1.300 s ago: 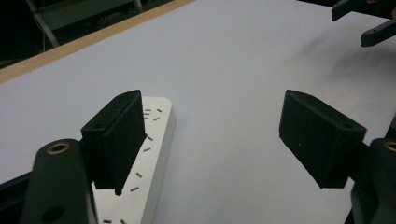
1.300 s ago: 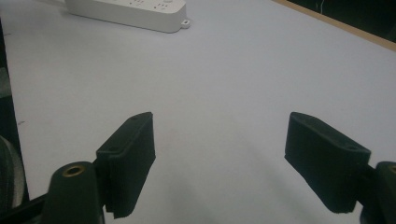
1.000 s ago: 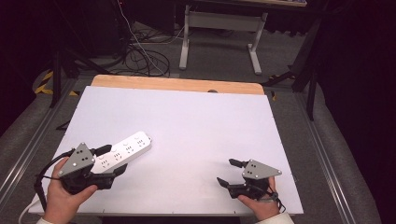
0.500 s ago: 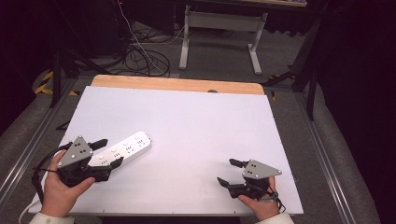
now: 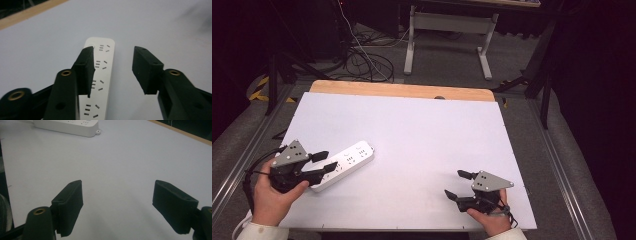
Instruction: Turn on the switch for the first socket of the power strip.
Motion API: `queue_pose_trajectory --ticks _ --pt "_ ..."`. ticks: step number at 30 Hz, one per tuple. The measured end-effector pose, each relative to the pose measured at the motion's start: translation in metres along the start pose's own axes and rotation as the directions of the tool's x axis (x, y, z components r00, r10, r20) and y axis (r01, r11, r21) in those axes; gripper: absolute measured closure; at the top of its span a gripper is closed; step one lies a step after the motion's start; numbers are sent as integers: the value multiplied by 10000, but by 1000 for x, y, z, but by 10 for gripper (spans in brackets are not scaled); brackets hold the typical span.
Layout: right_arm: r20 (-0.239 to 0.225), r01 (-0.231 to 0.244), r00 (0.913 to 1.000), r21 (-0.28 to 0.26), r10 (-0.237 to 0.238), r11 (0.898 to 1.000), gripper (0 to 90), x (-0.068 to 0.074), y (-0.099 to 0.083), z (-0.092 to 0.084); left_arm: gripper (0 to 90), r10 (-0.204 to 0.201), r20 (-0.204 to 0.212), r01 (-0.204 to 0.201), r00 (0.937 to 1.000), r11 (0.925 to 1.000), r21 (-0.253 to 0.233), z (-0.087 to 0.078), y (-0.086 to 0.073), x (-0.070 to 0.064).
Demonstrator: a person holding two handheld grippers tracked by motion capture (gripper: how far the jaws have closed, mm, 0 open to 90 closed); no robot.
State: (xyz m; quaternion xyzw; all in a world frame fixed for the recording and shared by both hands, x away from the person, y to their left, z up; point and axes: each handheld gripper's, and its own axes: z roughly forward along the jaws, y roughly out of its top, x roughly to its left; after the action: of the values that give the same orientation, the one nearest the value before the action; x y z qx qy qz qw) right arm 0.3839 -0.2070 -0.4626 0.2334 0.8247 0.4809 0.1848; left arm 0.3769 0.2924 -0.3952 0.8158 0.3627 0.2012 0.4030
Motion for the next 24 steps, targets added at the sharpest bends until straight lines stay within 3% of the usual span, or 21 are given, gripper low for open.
queue_pose_trajectory --ticks 2,5,7,8,9,16,19,24 --pt "8 16 10000 10 -16 10000 246 0 0 0 705 18 -271 -14 9996 9999 171 1 -1 5" --pt "4 9 10000 10 -9 10000 246 0 0 0 833 -79 -289 92 9996 9990 431 3 -1 13" --pt "13 17 10000 12 -17 10000 246 0 0 0 890 -389 -334 412 9987 9966 713 6 -2 19" --pt "15 21 10000 9 -21 10000 246 0 0 0 899 -389 -334 412 9987 9966 713 6 -2 19" --pt "17 21 10000 9 -21 10000 246 0 0 0 900 -308 -614 364 9976 9950 927 7 -2 20" --pt "20 33 10000 13 -33 10000 246 0 0 0 900 -300 -850 417 9959 9894 1394 9 -4 25" --pt "18 33 10000 9 -33 10000 246 0 0 0 900 -430 -814 567 9958 9830 1747 11 -5 28" --pt "22 43 10000 18 -43 10000 246 0 0 0 900 -438 -841 595 9955 9789 1953 12 -5 28"
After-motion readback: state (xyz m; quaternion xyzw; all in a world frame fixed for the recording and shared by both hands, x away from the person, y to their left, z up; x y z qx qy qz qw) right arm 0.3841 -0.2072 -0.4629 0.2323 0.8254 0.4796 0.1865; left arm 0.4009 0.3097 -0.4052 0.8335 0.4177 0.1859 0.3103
